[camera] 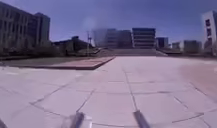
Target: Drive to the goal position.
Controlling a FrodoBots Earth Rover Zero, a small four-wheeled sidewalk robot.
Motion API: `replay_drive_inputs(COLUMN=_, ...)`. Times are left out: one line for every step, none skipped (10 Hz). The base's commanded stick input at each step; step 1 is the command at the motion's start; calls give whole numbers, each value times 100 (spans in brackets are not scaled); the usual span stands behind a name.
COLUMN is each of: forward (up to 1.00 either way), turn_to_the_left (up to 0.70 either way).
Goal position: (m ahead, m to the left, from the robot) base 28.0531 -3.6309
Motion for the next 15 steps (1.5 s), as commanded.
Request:
replay_drive_inputs(forward=100, turn_to_the_left=-27)
replay_drive_inputs(forward=100, turn_to_the_left=-27)
replay_drive_inputs(forward=100, turn_to_the_left=-27)
replay_drive_inputs(forward=100, turn_to_the_left=-27)
replay_drive_inputs(forward=100, turn_to_the_left=-27)
replay_drive_inputs(forward=100, turn_to_the_left=-27)
replay_drive_inputs(forward=100, turn_to_the_left=-27)
replay_drive_inputs(forward=100, turn_to_the_left=-27)
replay_drive_inputs(forward=100, turn_to_the_left=-27)
replay_drive_inputs(forward=100, turn_to_the_left=-27)
replay_drive_inputs(forward=100, turn_to_the_left=-27)
replay_drive_inputs(forward=100, turn_to_the_left=-27)
replay_drive_inputs(forward=100, turn_to_the_left=-27)
replay_drive_inputs(forward=100, turn_to_the_left=-20)
replay_drive_inputs(forward=100, turn_to_the_left=0)
